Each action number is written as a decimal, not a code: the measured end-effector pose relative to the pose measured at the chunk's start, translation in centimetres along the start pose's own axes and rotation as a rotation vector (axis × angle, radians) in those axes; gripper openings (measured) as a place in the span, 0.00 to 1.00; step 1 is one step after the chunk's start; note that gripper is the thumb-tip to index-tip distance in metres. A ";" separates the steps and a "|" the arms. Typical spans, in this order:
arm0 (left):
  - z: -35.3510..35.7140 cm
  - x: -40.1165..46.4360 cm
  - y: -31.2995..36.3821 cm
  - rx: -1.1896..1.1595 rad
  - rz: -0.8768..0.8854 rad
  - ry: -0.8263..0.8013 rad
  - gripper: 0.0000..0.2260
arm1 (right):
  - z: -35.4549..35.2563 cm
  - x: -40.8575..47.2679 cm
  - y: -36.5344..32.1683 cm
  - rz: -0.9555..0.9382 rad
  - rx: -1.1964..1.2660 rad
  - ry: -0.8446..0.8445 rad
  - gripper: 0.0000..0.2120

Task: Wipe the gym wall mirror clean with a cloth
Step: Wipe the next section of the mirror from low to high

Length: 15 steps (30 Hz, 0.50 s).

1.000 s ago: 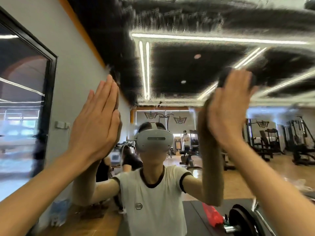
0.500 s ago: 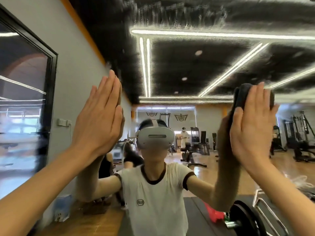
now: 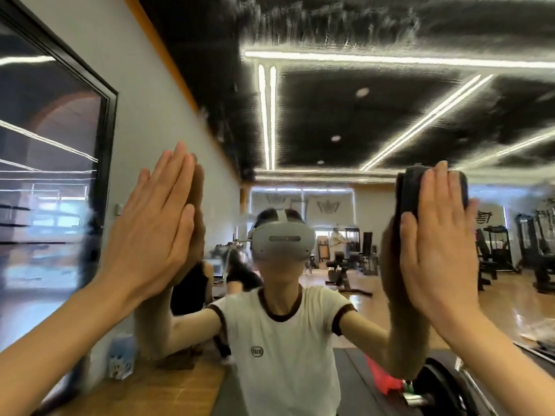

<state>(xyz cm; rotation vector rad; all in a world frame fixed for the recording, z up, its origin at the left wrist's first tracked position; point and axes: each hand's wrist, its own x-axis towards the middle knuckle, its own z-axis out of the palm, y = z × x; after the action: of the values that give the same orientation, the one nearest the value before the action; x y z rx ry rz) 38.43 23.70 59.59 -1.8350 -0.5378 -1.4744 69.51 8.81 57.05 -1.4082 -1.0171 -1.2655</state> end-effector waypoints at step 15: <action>0.3 -2.3 -1.7 -0.014 -0.089 0.007 0.28 | 1.3 -1.1 -6.2 -0.243 0.034 -0.030 0.29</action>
<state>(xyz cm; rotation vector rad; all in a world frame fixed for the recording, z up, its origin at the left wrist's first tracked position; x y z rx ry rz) 36.83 25.30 57.80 -1.8367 -0.6145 -1.5459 63.63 11.39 56.64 -1.3102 -1.2533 -1.3978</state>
